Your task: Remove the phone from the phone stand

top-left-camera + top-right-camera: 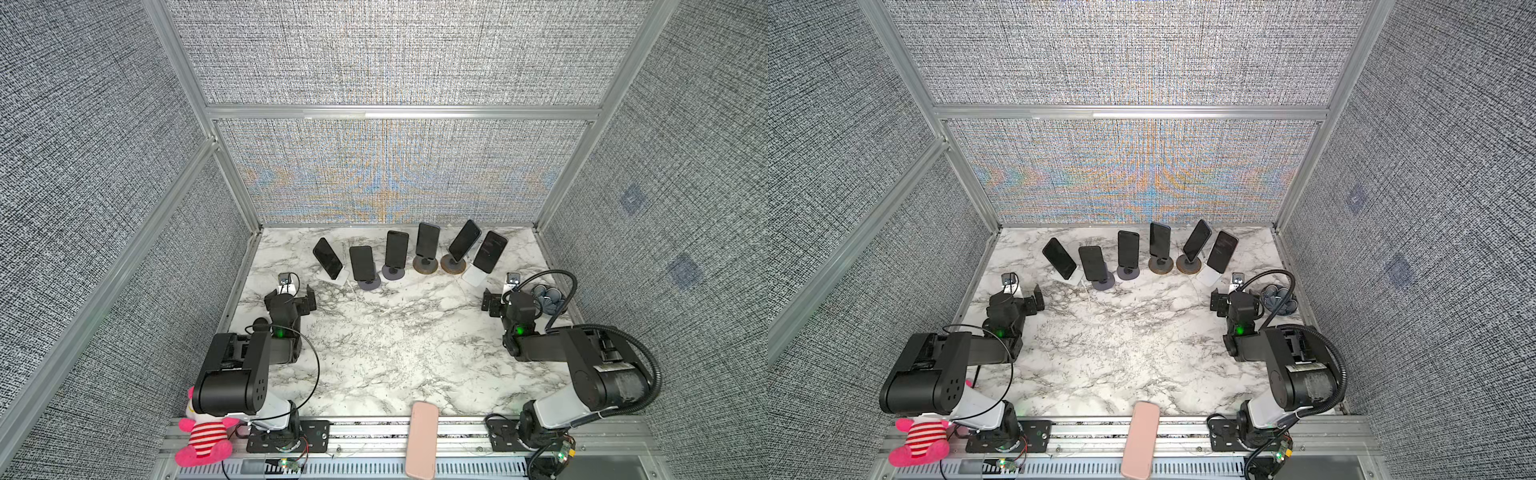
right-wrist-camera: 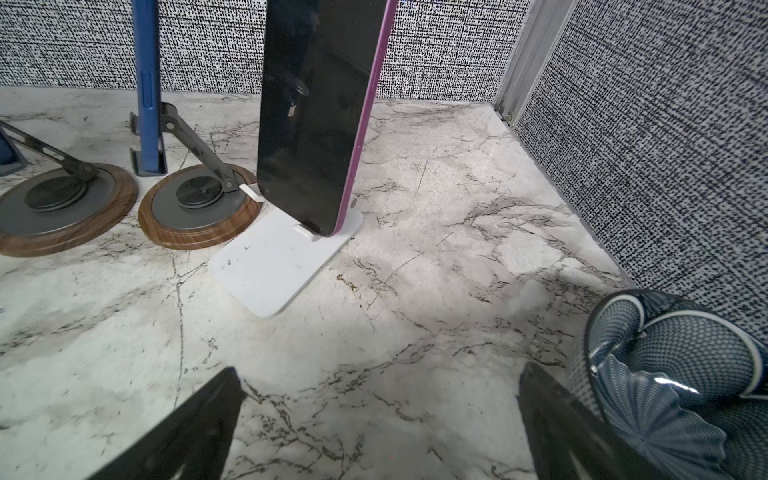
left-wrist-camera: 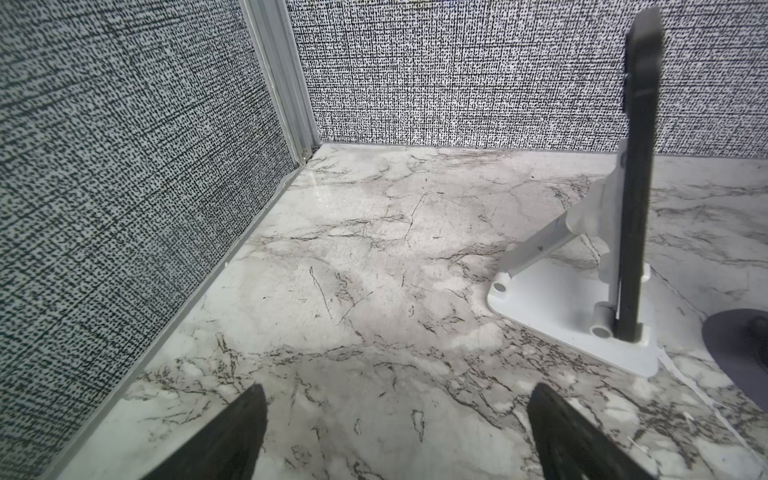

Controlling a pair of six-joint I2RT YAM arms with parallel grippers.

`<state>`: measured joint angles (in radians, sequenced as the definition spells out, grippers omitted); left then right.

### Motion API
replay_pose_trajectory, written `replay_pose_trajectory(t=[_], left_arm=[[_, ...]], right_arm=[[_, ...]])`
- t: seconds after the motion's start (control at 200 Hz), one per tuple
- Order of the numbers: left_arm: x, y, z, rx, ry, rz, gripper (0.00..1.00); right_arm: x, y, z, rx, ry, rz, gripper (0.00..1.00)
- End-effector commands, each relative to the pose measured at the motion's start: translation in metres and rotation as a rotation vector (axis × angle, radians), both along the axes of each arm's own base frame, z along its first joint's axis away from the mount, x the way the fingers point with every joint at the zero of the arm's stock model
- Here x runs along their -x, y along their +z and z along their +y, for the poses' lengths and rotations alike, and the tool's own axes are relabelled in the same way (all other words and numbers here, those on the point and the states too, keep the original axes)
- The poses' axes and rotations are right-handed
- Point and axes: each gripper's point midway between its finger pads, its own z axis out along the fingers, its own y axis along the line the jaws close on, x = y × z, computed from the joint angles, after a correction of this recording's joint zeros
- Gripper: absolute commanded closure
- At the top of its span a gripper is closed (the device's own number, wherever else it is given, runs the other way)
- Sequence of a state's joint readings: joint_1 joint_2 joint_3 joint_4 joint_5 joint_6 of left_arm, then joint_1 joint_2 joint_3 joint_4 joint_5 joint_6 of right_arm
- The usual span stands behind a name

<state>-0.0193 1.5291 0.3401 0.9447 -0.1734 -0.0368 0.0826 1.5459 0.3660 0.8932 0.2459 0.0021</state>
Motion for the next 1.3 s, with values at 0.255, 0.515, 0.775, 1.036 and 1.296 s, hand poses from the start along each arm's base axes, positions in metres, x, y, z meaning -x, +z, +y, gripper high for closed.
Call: replay_pose_trajectory(t=[0.255,0.515,0.775,1.036,1.296], left_arm=[[-0.004,0.004,-0.002,0.005,-0.01,-0.015,0.01],[-0.002,0.015,-0.001,0.006,-0.004,-0.024,0.01],[0.0,0.104,-0.007,0.093,0.002,-0.001,0.01],[0.001,0.164,-0.047,0.271,-0.167,0.196,0.03],[0.003,0.16,-0.087,0.254,-0.433,0.314,0.04]], right_arm=[[-0.004,0.006,0.0,-0.012,-0.002,-0.021,0.01],[-0.003,0.014,-0.005,-0.046,-0.001,-0.008,0.01],[0.003,0.104,-0.017,-0.149,-0.027,0.143,0.01],[-0.011,0.157,-0.007,-0.314,0.189,0.293,0.01],[-0.038,0.16,0.017,-0.318,0.461,0.409,0.01]])
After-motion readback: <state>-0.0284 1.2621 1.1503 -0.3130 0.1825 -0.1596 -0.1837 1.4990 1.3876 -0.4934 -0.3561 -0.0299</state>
